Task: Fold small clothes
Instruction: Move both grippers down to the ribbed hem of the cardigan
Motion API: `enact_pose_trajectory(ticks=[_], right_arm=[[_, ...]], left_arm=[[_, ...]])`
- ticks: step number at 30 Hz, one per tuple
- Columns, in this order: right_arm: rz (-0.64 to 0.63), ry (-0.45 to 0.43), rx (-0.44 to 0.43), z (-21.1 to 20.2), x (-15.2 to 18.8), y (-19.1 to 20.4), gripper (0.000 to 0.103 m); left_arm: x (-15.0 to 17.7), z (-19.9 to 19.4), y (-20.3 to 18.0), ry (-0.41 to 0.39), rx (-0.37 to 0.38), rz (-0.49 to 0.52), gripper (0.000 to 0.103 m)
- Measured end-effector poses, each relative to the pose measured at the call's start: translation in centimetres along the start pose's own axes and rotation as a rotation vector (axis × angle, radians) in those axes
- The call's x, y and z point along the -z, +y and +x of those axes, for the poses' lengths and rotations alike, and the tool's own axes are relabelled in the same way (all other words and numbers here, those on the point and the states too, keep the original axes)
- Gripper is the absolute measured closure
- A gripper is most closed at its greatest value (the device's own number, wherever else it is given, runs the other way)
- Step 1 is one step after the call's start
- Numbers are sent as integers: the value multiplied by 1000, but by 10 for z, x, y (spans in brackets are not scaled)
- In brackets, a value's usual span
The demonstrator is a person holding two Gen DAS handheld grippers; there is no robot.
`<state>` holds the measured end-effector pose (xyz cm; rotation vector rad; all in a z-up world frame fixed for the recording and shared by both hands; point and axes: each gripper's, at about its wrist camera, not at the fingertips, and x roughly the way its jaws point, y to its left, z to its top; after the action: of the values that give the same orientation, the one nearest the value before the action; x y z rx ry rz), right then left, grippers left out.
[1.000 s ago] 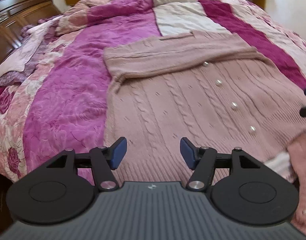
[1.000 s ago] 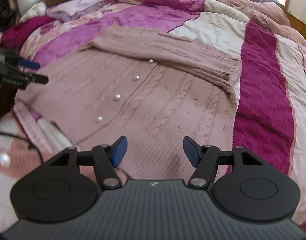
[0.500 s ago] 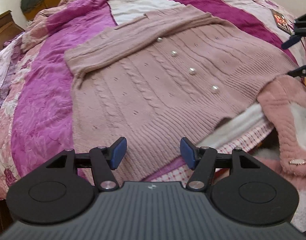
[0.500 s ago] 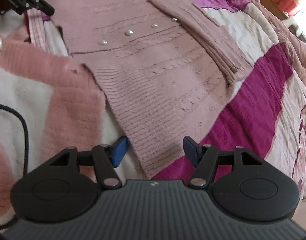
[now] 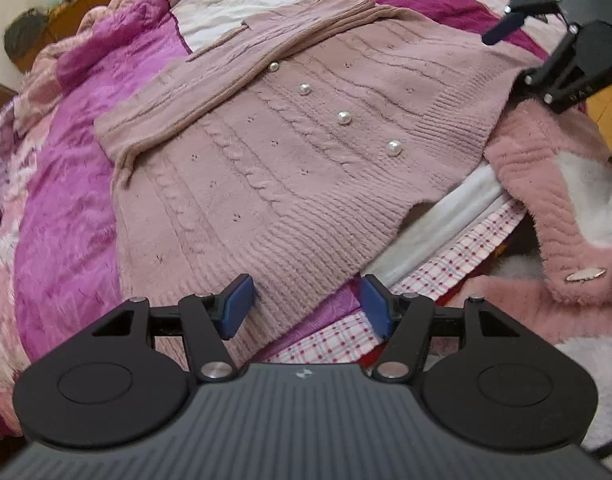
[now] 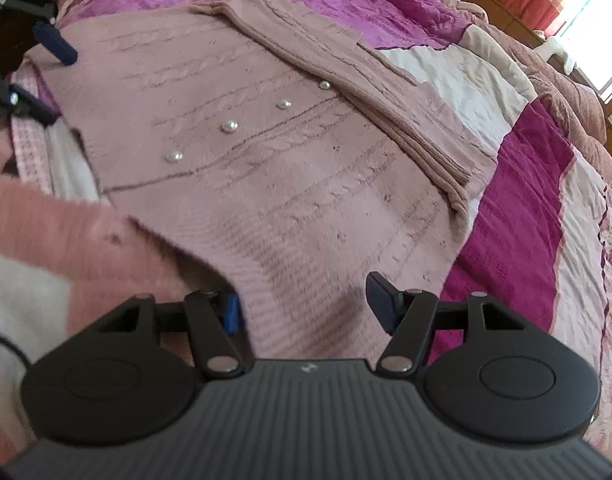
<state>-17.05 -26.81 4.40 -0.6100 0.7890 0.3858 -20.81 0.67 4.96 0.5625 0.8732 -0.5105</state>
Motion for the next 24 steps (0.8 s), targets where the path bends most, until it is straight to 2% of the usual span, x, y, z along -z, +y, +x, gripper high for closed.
enact_pose_trajectory(ticks=[4,8,12,18,21,24], right_arm=[[38,-13,0,3,-2,-2,39],[129,-31,-6,5,-1,-11,39],[227,-30,-32,8,2,-22,39],[190,-20,-22,1,7,-14,39],[186,-37,-5,1,13,-11,39],[217,-40,-7,4,14,-13,39]], left_arm=[[-4,9,9,-5,-21,-39,35],[-10,18,24,-14,-64,-93,35],[-13,25,36,-12,-54,-152,35],[-4,22,27,-20,-58,-60,35],[-3,28,31,-6,-67,-98,26],[-5,30,36,0,-52,-122,24]])
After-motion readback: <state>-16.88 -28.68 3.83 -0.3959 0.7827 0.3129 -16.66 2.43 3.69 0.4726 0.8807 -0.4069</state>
